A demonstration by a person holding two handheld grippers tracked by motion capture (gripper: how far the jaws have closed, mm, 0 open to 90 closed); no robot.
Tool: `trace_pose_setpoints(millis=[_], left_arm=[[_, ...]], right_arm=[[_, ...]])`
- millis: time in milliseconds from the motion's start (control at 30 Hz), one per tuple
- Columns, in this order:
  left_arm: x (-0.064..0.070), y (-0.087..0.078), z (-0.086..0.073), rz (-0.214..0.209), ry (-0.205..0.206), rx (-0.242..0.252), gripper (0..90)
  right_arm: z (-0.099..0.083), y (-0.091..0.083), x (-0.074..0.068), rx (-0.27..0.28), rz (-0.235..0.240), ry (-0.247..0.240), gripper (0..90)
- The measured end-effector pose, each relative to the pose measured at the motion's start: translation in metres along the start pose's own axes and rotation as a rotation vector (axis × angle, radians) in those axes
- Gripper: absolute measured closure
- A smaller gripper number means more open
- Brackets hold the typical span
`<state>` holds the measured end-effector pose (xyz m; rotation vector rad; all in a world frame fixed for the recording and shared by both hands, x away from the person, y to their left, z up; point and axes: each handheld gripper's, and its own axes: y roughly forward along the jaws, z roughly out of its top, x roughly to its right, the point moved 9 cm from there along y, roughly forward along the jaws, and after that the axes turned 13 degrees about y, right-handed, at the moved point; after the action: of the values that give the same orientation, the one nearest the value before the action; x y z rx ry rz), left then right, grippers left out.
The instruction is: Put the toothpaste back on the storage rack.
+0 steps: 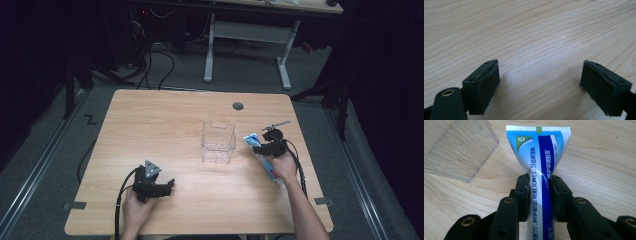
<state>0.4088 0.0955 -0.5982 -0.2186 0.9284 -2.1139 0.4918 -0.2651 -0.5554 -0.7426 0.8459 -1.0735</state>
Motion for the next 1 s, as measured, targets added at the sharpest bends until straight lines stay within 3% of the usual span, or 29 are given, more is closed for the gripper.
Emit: trace_pose_setpoints(millis=[633,1000], left_arm=[[0.000,0.000,0.000,0.000,0.000,0.000,15.9],[0.000,0.000,0.000,0.000,0.000,0.000,15.9]], right_arm=[[-0.002,-0.032,-0.023,0.061,0.073,-0.095,72.8],[-0.002,-0.048,-0.034,0.105,0.092,-0.132,73.3]])
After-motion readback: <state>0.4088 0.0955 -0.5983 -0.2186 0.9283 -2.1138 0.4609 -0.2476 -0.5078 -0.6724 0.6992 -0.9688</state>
